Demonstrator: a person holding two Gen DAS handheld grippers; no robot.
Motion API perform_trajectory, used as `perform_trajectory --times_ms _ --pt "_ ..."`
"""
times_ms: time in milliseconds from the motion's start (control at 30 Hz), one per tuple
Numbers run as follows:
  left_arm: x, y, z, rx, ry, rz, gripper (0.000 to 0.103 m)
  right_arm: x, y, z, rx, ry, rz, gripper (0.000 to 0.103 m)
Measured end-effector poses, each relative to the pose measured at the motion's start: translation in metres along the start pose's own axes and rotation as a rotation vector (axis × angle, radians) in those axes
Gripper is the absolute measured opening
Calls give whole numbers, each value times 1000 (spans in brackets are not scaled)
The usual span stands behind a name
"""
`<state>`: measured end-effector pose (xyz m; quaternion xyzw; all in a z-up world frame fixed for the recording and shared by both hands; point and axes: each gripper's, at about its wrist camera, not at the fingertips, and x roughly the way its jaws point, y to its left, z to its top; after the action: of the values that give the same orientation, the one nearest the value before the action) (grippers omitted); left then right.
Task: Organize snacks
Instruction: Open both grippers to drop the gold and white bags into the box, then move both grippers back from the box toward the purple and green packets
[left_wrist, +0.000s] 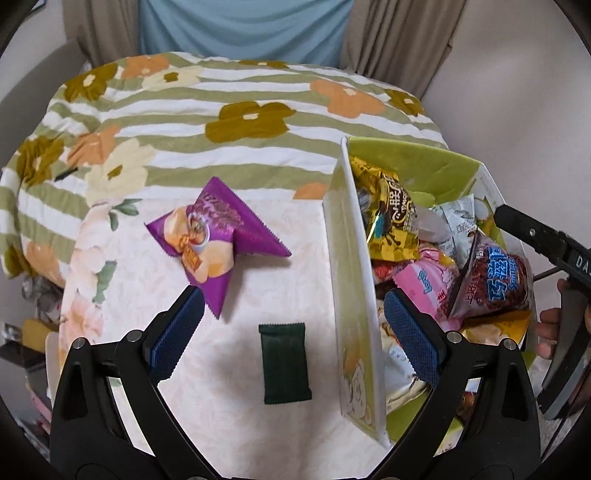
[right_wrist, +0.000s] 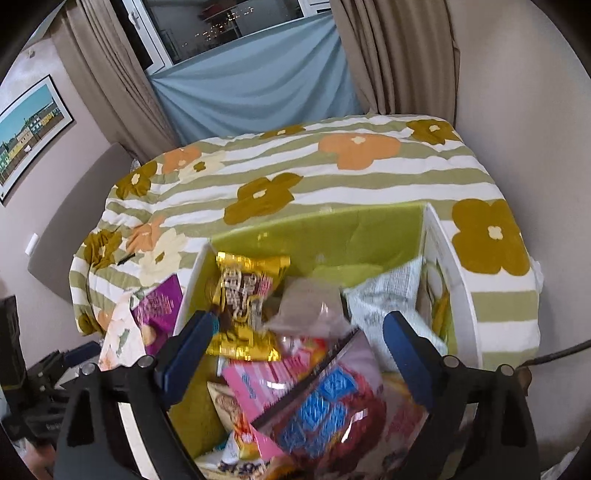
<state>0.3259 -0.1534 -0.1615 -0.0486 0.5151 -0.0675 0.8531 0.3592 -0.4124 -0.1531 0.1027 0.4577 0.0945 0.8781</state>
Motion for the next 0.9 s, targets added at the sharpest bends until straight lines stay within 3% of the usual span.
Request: perform_trajectory --times_ms 367,500,900 --pt "-28 22 2 77 -39 -58 97 -39 20 -9 21 -69 -66 92" --pt "-46 37 2 106 -68 -107 97 -56 45 -15 4 -78 -84 92" --pt "-66 114 5 162 -77 -131 97 -66 145 -46 -16 -142 -72 92"
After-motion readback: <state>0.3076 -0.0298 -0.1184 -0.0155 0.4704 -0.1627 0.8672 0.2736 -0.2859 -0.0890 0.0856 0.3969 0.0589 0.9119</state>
